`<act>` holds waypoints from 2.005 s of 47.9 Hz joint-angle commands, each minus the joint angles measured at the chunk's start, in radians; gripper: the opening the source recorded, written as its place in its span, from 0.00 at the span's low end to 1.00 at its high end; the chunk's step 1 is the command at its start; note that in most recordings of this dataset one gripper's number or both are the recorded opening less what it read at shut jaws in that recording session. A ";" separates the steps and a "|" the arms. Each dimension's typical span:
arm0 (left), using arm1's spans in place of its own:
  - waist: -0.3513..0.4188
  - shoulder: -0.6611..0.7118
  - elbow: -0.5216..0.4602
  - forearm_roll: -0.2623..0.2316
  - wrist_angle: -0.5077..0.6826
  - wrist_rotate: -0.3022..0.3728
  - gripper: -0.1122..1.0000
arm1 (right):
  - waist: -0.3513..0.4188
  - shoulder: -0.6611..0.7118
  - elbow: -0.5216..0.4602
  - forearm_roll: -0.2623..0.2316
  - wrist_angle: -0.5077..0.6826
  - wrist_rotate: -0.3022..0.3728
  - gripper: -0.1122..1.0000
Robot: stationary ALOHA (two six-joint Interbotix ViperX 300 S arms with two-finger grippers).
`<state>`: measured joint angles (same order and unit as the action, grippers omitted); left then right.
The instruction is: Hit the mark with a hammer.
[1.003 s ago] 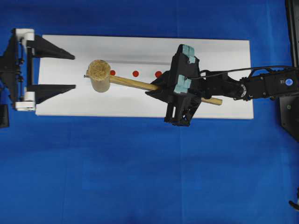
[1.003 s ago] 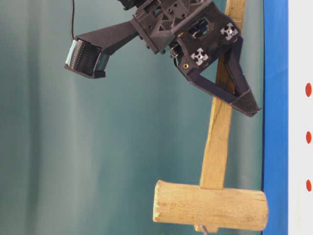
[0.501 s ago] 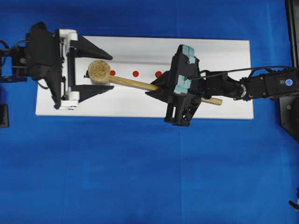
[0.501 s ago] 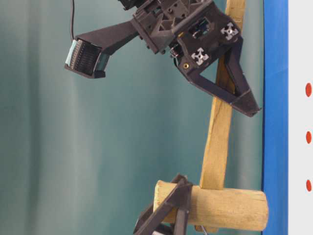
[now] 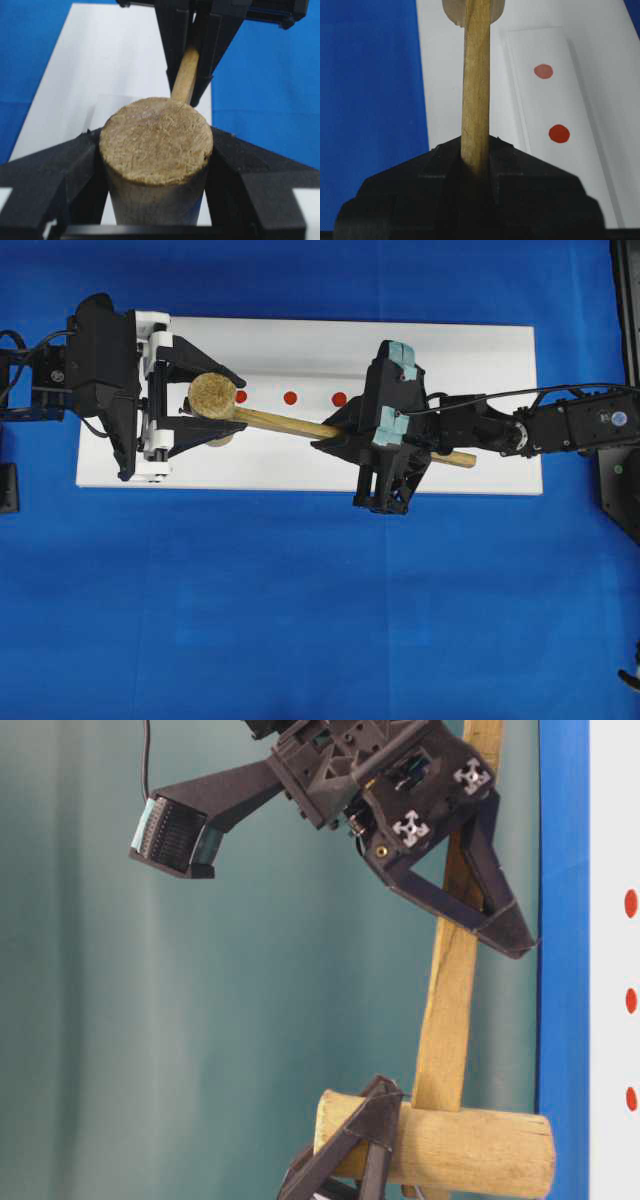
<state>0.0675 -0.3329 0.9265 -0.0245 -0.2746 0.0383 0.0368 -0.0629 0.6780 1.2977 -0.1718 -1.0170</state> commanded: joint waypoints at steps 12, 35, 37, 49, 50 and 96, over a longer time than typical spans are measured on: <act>-0.018 -0.005 -0.023 -0.002 -0.003 -0.020 0.51 | -0.002 -0.018 -0.021 -0.014 0.012 -0.006 0.12; -0.018 -0.026 0.000 -0.002 0.021 -0.261 0.51 | 0.014 -0.025 -0.015 -0.035 -0.077 -0.025 0.93; -0.017 -0.026 0.000 -0.003 0.028 -0.313 0.51 | 0.017 -0.028 -0.017 -0.037 -0.083 -0.032 0.94; 0.011 -0.026 0.000 -0.005 0.084 -0.695 0.51 | 0.034 -0.031 -0.031 -0.040 -0.094 -0.097 0.90; 0.015 -0.025 0.000 -0.005 0.086 -0.721 0.51 | 0.034 -0.032 -0.031 -0.040 -0.095 -0.103 0.90; -0.017 -0.015 -0.021 0.002 0.132 -1.098 0.51 | 0.028 0.066 -0.060 -0.040 -0.133 -0.229 0.51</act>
<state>0.0598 -0.3359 0.9388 -0.0261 -0.1304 -1.0661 0.0721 0.0153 0.6397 1.2609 -0.3114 -1.2441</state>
